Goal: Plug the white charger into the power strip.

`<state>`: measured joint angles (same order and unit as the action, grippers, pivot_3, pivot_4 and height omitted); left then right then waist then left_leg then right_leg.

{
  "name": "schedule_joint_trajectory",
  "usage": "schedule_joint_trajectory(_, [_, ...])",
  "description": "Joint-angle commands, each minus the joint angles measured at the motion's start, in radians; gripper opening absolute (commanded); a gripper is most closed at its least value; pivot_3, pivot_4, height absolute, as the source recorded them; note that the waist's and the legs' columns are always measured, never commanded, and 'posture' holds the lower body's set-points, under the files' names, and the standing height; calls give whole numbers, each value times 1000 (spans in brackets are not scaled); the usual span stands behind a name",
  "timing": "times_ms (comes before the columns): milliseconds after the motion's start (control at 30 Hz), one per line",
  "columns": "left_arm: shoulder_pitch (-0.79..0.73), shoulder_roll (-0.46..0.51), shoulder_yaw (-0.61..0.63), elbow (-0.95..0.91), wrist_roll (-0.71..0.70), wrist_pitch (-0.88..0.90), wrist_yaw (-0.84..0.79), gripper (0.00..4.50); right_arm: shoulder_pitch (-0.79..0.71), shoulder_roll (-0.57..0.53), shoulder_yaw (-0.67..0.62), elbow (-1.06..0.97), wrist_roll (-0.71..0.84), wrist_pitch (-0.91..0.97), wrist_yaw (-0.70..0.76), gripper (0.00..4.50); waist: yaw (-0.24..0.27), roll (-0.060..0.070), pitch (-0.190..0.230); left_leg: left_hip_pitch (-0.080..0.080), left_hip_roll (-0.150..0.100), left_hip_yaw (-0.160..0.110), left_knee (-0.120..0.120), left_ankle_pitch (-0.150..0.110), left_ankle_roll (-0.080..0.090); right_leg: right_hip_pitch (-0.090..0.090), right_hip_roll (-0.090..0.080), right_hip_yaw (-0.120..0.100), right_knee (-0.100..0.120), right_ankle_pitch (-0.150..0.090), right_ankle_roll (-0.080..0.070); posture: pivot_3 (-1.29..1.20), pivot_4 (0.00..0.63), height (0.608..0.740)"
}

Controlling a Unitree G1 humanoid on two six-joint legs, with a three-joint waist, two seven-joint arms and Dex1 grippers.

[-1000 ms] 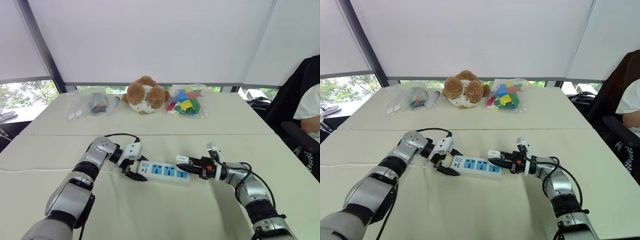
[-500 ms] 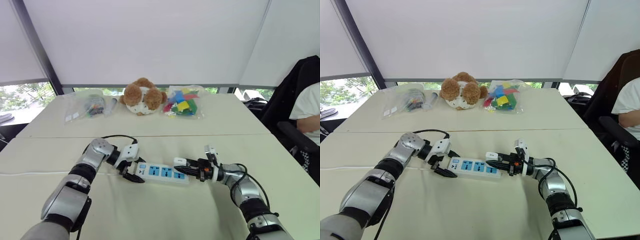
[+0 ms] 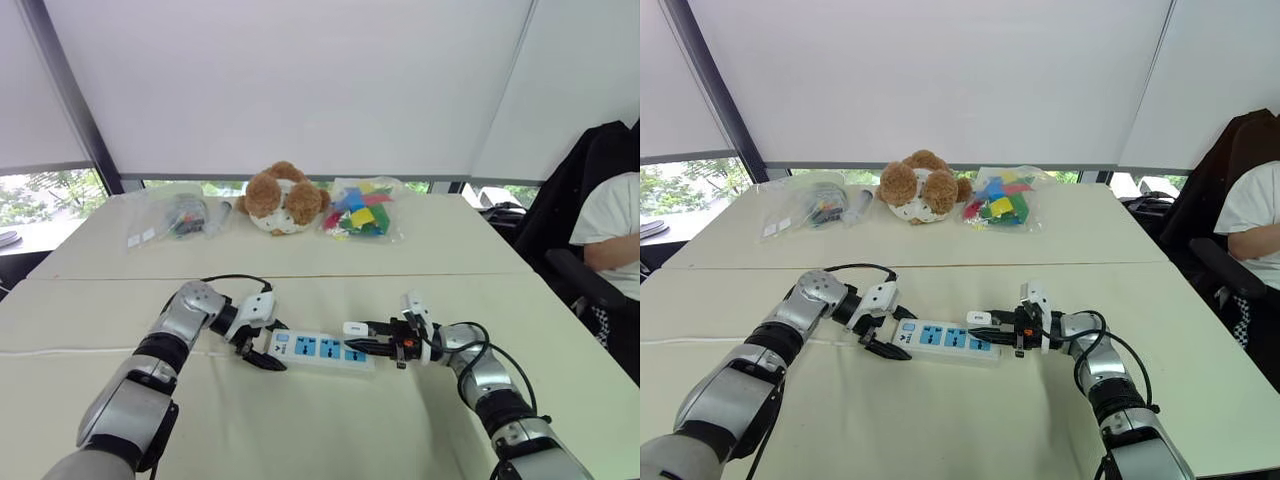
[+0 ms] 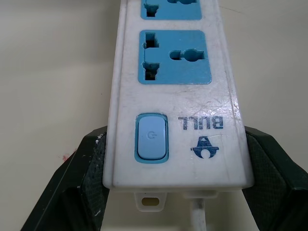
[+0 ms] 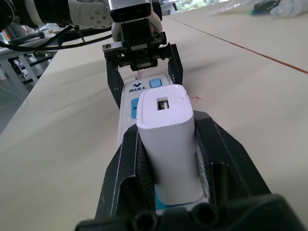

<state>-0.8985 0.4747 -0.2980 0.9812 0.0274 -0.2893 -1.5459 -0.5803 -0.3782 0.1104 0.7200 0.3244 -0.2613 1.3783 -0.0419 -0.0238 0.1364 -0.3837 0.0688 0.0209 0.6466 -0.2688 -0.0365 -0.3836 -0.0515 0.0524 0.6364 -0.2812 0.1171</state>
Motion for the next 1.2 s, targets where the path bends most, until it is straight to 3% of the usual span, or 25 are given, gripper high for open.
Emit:
schedule_joint_trajectory(33, [29,19,-59,-4,65,-11,-64,3036,72,-19,96,221,-176,-16,-24,733,0,-1,-1,5,0,0,-1,-1,1,4,0,0,-1,-1,-1,0,150,739])
schedule_joint_trajectory(333, [35,19,-53,-12,68,-5,-55,3036,59,8,104,306,-169,-35,-47,733,-2,-9,-7,28,4,0,-2,-8,12,26,3,0,-3,-7,-11,0,150,739])
schedule_joint_trajectory(1067, [20,4,-46,12,79,-17,-37,3036,64,21,102,321,-180,-96,-83,733,-3,-10,-12,30,11,2,-4,-10,11,26,4,-1,-3,-11,-20,0,150,739])
schedule_joint_trajectory(1200, [13,-3,-47,28,84,-23,-27,3036,63,21,82,292,-173,-118,-91,2652,-1,-10,-14,29,11,2,-6,-11,10,22,2,-2,-3,-13,-23,0,150,739])
